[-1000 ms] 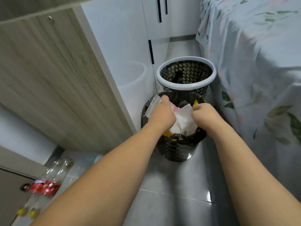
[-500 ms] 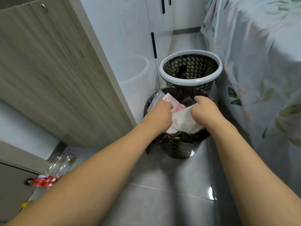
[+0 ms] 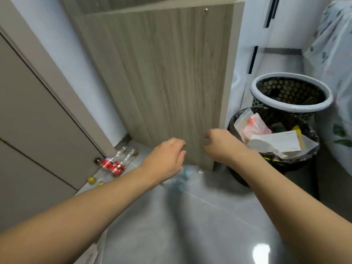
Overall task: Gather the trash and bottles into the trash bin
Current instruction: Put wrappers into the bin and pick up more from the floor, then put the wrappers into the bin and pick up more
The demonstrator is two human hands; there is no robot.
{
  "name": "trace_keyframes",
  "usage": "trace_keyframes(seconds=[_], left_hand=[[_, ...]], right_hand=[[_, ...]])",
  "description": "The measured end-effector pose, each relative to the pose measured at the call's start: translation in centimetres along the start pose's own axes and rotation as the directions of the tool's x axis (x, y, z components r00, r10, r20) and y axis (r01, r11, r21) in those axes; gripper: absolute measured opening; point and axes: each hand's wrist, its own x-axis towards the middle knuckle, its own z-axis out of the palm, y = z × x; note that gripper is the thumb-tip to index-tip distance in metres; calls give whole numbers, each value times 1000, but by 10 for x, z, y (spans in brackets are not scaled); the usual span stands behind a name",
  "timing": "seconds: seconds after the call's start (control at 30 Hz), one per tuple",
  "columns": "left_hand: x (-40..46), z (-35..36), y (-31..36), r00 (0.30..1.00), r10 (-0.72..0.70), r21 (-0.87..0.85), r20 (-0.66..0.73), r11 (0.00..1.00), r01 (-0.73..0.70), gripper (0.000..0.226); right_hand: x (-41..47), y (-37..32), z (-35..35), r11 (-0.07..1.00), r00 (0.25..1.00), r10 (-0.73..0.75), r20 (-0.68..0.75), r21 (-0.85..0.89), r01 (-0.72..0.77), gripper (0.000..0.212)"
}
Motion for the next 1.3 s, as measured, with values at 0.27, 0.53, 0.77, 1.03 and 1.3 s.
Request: trace_keyframes(seconds=[0.27,0.53,0.77,1.03,1.3], left_hand=[[-115,-5,-136,966,-256,-21,18,966,256,32],[-261,45,-231,764,-641,-175,72,746,642,32],[-364,111,-247,593,-777,-190,209,563,804,38],[-356,141,-238,534,-821,16,203,548,836,84],[-333,146,-244,466,-827,216,314,540,813,115]], right_hand=[[-12,-125,100,949,934,-270,236,-97,299,18],[-31,-207,232,920,789,-308,531,-46,390,45],[-47,-232,304,924,708,-260,657,-45,381,39],[-43,-222,340,947,696,-207,688,-39,319,49],[-22,-228,373,954,722,-242,648,25,297,54]])
